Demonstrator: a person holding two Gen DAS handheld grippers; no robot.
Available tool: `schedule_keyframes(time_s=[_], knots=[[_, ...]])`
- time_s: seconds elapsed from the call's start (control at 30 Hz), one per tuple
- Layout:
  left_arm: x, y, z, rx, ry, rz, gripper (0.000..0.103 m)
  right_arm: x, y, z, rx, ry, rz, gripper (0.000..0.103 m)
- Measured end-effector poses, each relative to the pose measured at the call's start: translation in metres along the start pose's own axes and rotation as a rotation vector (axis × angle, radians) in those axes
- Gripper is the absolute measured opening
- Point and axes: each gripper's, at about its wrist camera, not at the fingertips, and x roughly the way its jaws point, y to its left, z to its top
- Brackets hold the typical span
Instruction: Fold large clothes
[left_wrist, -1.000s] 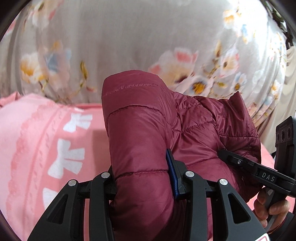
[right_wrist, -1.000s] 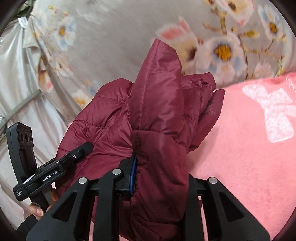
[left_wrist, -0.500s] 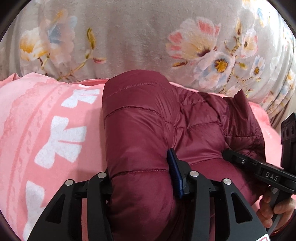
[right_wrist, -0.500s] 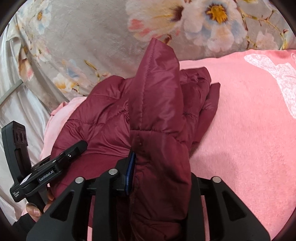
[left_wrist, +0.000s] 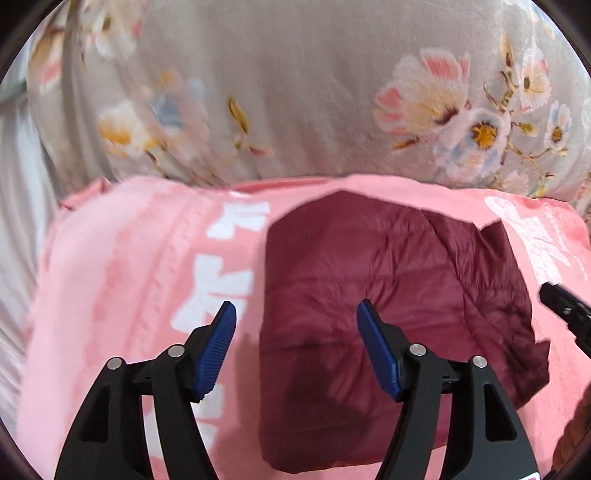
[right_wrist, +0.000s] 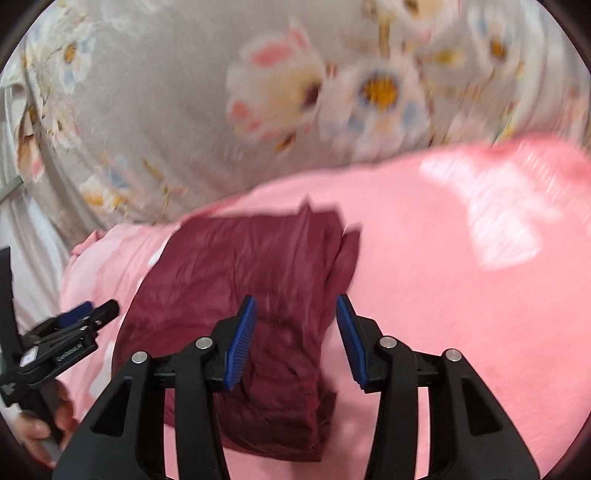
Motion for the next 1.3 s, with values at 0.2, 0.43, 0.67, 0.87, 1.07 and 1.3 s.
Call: schedule_keyframes(time_s=[0.2, 0.43, 0.67, 0.87, 1.07, 1.3], knots=[[0.009, -0.019, 0.038, -0.011, 0.012, 0.059, 0.067, 0.024, 0.047, 0.028, -0.124, -0.003, -0.018, 0.022], [0.068, -0.015, 0.062, -0.062, 0.085, 0.118, 0.067, 0.082, 0.048, 0.04, -0.101, 0.074, -0.062, 0.022], [0.12, -0.016, 0.041, -0.077, 0.16, 0.121, 0.068, 0.135, 0.022, 0.012, -0.056, 0.165, -0.084, 0.019], [0.13, -0.021, 0.034, -0.078, 0.127, 0.134, 0.068, 0.15, 0.016, 0.001, -0.046, 0.16, -0.079, 0.019], [0.137, -0.024, 0.031, -0.099, 0.109, 0.138, 0.068, 0.158, 0.012, -0.002, -0.02, 0.151, -0.067, 0.019], [0.143, -0.028, 0.029, -0.102, 0.095, 0.146, 0.068, 0.161, 0.011, -0.003, -0.018, 0.153, -0.066, 0.019]])
